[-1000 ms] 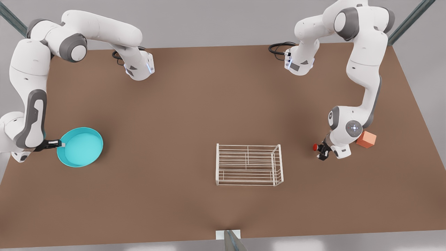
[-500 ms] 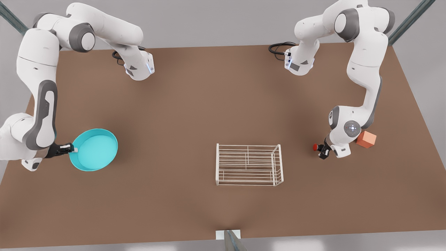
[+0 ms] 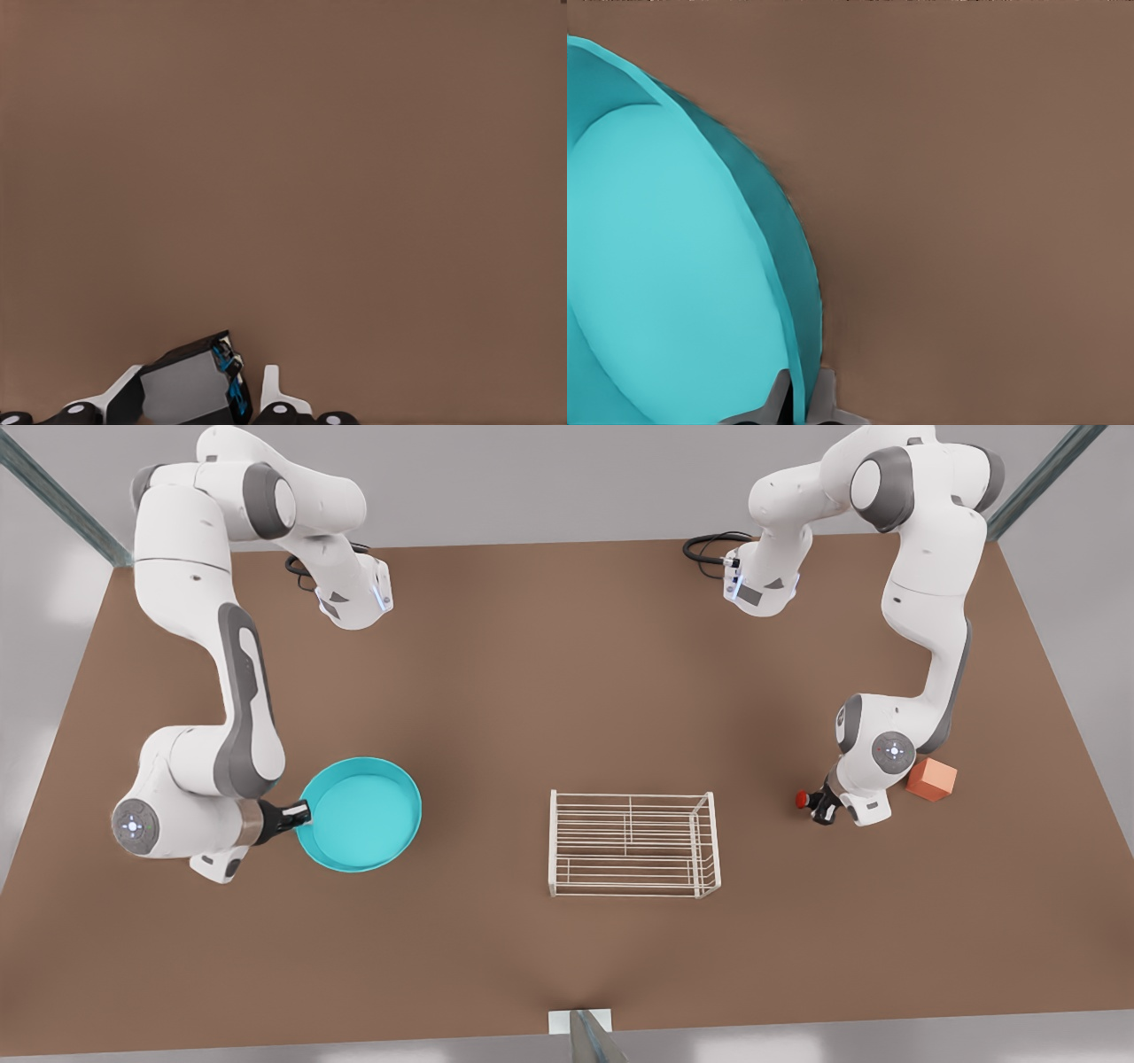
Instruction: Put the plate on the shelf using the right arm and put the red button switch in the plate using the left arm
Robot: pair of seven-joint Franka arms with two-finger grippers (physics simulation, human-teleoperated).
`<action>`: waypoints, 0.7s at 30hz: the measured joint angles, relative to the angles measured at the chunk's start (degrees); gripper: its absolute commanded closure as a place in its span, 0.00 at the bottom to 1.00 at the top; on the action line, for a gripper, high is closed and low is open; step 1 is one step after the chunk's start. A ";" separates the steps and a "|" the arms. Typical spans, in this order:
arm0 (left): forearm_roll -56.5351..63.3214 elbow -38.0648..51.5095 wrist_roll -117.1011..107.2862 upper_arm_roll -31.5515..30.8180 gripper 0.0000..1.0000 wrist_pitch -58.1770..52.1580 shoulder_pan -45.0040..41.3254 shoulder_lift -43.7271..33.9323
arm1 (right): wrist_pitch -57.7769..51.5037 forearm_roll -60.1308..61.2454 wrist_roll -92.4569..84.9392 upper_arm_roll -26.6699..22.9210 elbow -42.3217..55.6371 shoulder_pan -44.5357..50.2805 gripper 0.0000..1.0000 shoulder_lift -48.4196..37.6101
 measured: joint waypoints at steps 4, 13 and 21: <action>0.19 0.00 -0.51 0.02 0.43 -0.02 -0.01 0.07 | -0.33 0.23 6.36 0.16 0.07 3.89 0.85 -2.36; 0.31 0.31 -1.47 -0.03 0.47 -1.21 0.00 -1.64 | -1.09 2.48 18.70 -0.41 -0.03 10.59 0.85 -5.44; 0.40 0.55 -2.25 -0.10 0.50 -4.57 0.06 -5.10 | -0.20 3.39 31.26 -0.33 7.02 17.70 0.85 -0.66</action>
